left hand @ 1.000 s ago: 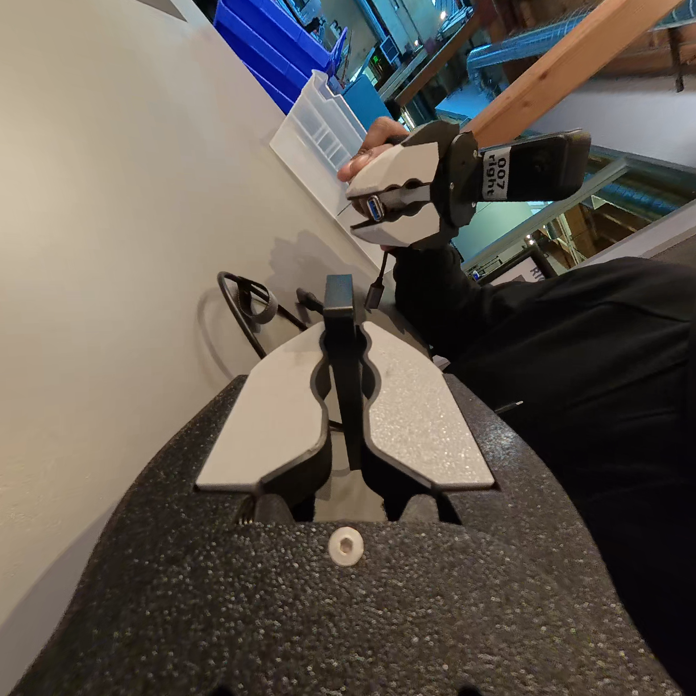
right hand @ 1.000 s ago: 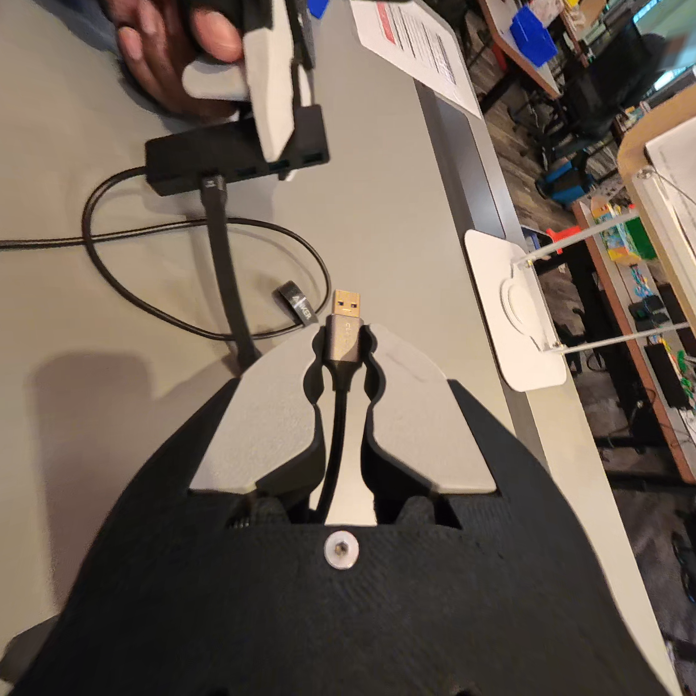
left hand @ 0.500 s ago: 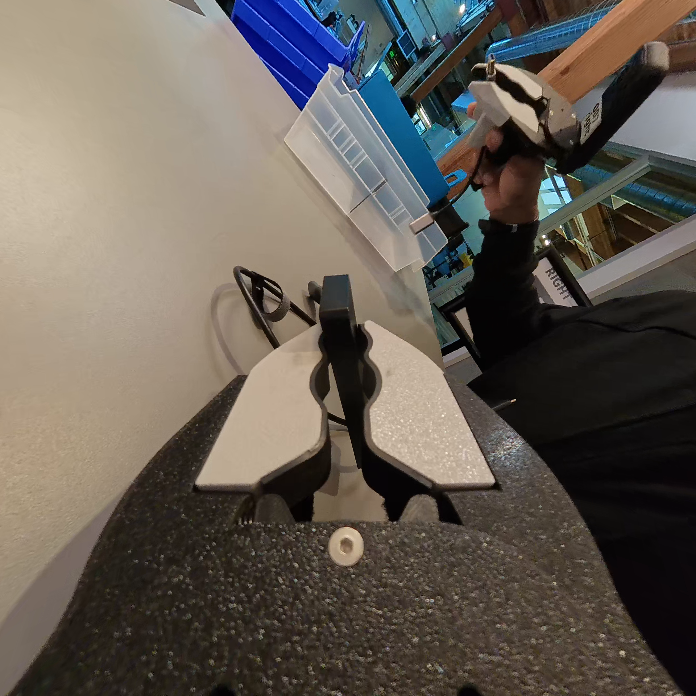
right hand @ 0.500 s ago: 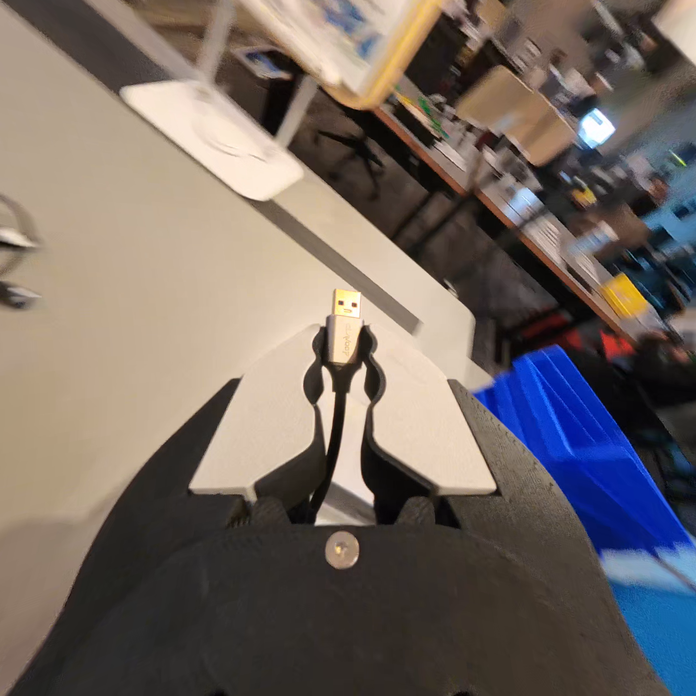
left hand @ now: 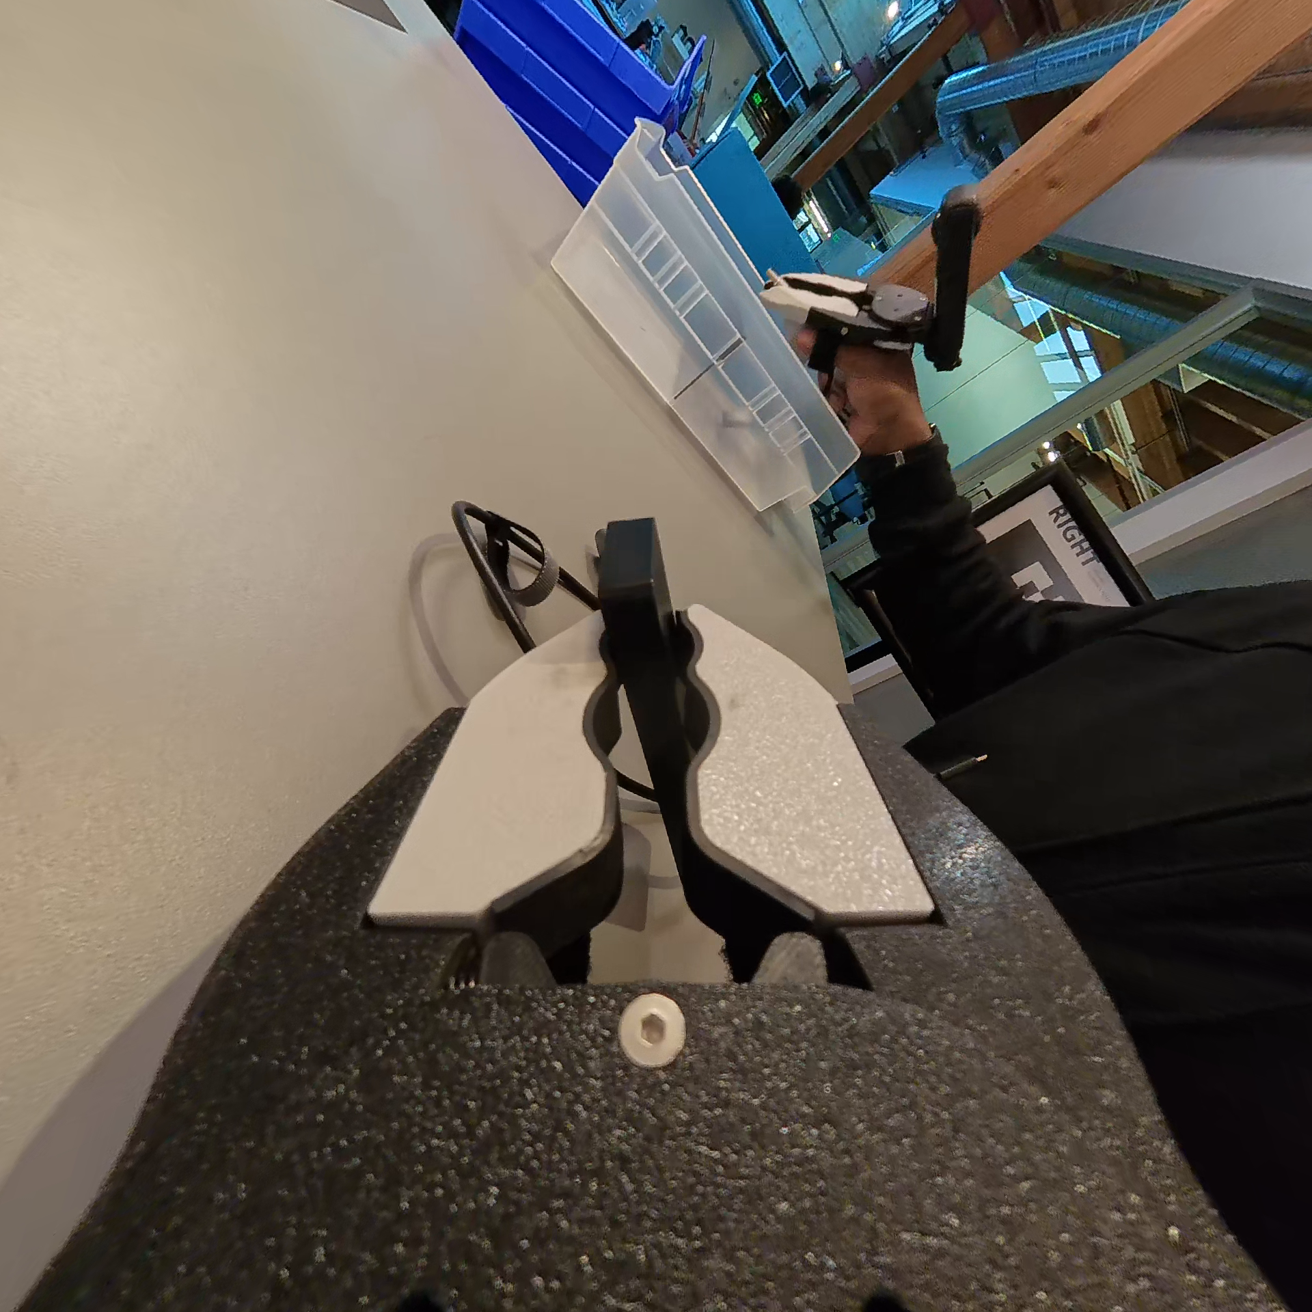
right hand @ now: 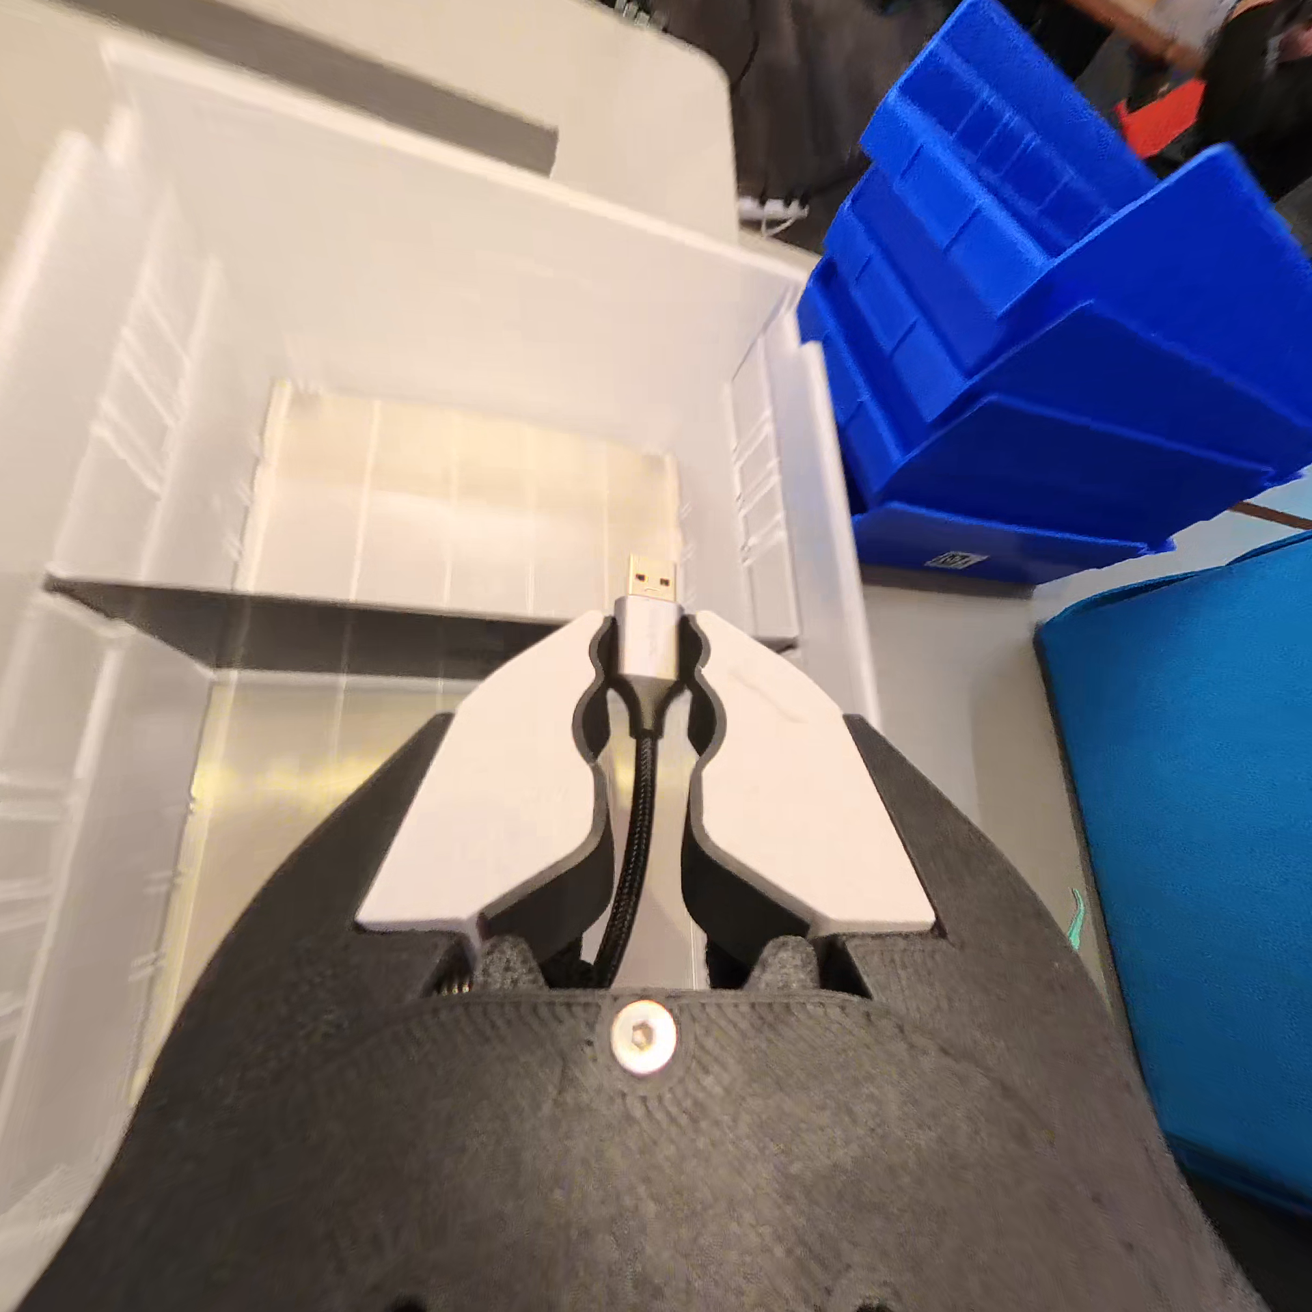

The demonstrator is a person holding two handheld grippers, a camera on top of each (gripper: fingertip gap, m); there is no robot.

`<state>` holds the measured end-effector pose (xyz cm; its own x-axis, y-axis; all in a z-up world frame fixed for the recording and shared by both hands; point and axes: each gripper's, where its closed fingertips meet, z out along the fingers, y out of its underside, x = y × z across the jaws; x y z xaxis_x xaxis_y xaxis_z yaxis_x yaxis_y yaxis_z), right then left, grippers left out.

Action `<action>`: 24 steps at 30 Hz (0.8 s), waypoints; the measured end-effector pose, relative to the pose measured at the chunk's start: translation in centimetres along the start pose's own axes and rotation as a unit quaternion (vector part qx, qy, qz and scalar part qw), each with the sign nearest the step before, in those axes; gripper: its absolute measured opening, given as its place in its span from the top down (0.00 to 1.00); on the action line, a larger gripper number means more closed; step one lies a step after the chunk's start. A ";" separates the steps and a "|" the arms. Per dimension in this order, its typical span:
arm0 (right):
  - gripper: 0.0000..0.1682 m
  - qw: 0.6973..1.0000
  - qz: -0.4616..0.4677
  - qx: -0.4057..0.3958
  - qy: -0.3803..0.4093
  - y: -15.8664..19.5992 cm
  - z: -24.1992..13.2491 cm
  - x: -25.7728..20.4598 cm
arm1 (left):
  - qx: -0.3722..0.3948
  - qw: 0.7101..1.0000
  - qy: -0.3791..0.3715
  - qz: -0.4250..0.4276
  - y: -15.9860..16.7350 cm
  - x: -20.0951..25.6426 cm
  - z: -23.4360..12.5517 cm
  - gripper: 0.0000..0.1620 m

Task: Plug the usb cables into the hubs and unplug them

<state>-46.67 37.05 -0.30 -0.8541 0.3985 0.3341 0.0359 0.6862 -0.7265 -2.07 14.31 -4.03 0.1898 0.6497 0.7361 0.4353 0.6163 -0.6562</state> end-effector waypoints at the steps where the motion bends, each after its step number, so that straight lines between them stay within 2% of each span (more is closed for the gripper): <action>1: 0.90 1.000 -0.011 -0.012 0.001 0.6 0.2 -0.2 | 0.001 1.000 0.001 0.000 0.0 0.0 0.0 0.92; 7: 0.90 0.993 -0.082 -0.090 0.003 3.5 0.4 -0.8 | 0.011 1.000 0.007 0.003 -0.4 0.3 -0.3 0.92; 14: 0.70 0.982 -0.150 -0.115 -0.015 3.9 -0.5 -0.7 | 0.019 1.000 0.011 0.009 -0.8 0.8 -0.7 0.93; 17: 0.67 0.976 -0.182 -0.112 -0.028 3.5 -0.8 -1.0 | 0.017 1.000 0.011 0.013 -0.9 1.1 -0.7 0.93; 22: 0.66 0.966 -0.236 -0.095 -0.049 2.4 -0.9 -1.4 | 0.016 1.000 0.009 0.012 -0.8 1.0 -0.8 0.93; 24: 0.72 0.963 -0.252 -0.082 -0.045 1.7 -1.0 -1.2 | 0.015 1.000 0.008 0.012 -0.8 1.0 -0.8 0.93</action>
<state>-45.09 38.32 -1.33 -0.8260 -0.0604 0.5604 -0.3198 0.8689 -0.3777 -1.53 14.12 -2.69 0.2138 0.6581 0.7220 0.4033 0.6137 -0.6788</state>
